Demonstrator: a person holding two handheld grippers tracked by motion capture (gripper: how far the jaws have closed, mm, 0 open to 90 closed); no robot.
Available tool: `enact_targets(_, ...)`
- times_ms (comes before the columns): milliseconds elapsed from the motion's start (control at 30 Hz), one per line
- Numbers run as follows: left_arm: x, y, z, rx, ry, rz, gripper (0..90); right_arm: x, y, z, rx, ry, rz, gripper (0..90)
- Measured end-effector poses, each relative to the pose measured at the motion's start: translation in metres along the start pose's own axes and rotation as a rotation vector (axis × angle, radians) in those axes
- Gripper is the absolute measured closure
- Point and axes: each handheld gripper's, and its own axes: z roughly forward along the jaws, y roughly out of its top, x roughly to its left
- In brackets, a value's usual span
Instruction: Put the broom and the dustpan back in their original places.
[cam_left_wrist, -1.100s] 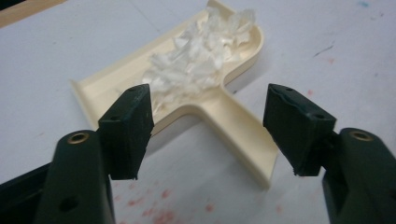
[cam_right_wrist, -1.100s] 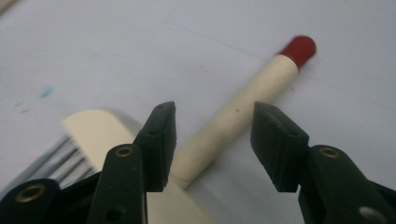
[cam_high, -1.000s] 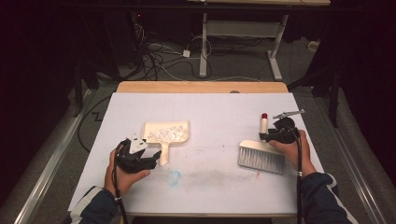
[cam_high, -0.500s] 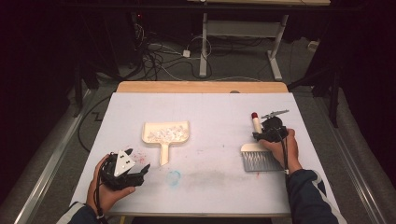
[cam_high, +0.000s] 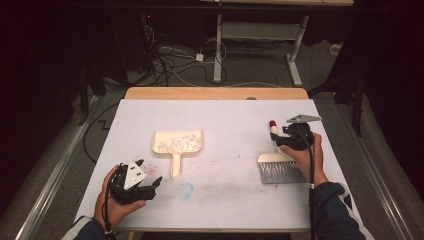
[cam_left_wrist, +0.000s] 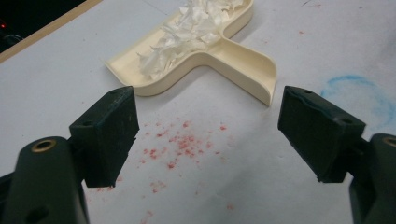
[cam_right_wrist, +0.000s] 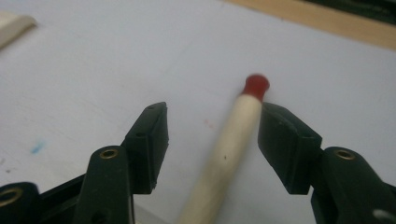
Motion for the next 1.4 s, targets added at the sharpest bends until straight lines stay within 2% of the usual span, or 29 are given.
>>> enact_targets(133,-0.001,0.0,0.0,0.003,0.0,0.011,19.7,0.005,0.004,-0.01,-0.068,0.003,-0.024,39.5)
enact_targets(300,-0.002,0.0,0.001,0.005,-0.01,0.013,19.7,0.01,0.007,-0.014,-0.096,0.007,-0.042,35.0)
enact_targets(433,-0.004,-0.001,0.004,0.02,-0.018,0.022,19.6,0.014,0.009,-0.019,-0.126,-0.009,-0.06,29.7)
enact_targets(500,-0.004,-0.001,0.004,0.017,-0.015,0.043,19.6,0.015,0.01,-0.022,-0.145,-0.014,-0.054,25.8)
enact_targets(533,-0.005,-0.001,0.004,0.024,-0.022,0.034,19.6,0.016,0.011,-0.023,-0.154,-0.012,-0.048,23.5)
enact_targets(600,-0.005,-0.001,0.004,0.019,-0.016,0.049,19.6,0.017,0.011,-0.025,-0.169,-0.004,-0.044,22.0)
enact_targets(667,-0.005,-0.001,0.005,0.023,-0.015,0.049,19.6,0.02,0.011,-0.026,-0.169,-0.018,-0.047,20.6)
enact_targets(1067,-0.006,-0.001,0.006,0.03,-0.022,0.063,19.6,0.032,0.009,-0.034,-0.226,0.014,-0.06,19.4)
enact_targets(1400,-0.008,-0.001,0.006,0.034,-0.027,0.073,19.6,0.044,0.007,-0.042,-0.238,0.028,-0.081,20.0)
